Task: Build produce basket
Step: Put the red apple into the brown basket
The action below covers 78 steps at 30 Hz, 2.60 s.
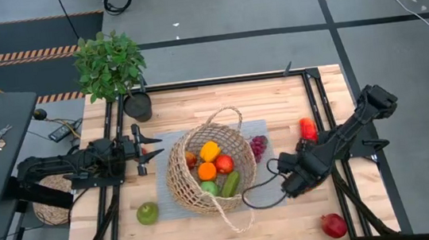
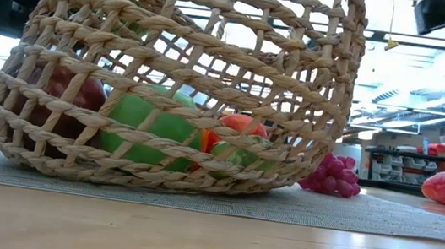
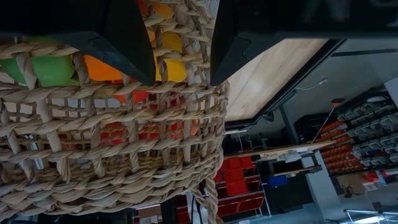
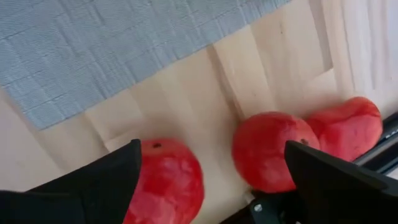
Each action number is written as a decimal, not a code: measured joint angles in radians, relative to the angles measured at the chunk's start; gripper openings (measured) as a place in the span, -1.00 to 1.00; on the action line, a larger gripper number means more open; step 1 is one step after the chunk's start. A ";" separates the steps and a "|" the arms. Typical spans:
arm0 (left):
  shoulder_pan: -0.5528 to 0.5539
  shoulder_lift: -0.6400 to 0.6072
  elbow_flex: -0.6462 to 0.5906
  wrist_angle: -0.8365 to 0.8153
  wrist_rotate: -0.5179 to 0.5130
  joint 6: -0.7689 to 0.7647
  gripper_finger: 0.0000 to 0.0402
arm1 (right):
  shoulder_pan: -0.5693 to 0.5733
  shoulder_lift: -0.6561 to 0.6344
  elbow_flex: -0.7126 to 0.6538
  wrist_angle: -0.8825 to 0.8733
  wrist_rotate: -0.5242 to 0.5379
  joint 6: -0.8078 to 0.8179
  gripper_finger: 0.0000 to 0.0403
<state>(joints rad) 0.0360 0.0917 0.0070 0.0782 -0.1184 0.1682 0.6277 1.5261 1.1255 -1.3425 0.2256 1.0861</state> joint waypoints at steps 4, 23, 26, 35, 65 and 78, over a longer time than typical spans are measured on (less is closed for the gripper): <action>0.000 0.000 0.000 0.000 0.000 0.000 -0.20 | 0.075 -0.012 0.000 0.004 0.006 0.078 0.95; 0.000 0.000 0.000 0.000 0.000 0.000 -0.20 | 0.349 -0.060 0.000 -0.088 0.097 0.667 0.98; 0.000 0.000 0.000 0.000 0.000 0.000 -0.20 | 0.366 -0.048 -0.009 -0.050 0.099 0.670 0.98; 0.000 0.000 0.000 0.000 0.000 0.000 -0.20 | 0.359 -0.045 -0.143 0.066 0.074 0.668 0.99; 0.000 0.000 0.000 0.000 0.000 0.000 -0.20 | 0.333 -0.043 -0.314 0.417 0.197 0.486 0.83; 0.000 0.000 0.000 0.000 0.000 0.000 -0.20 | 0.333 -0.043 -0.120 0.363 0.565 0.220 0.83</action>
<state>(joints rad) 0.0360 0.0914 0.0068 0.0780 -0.1181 0.1681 0.9611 1.4834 1.0058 -0.9799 0.7910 1.3056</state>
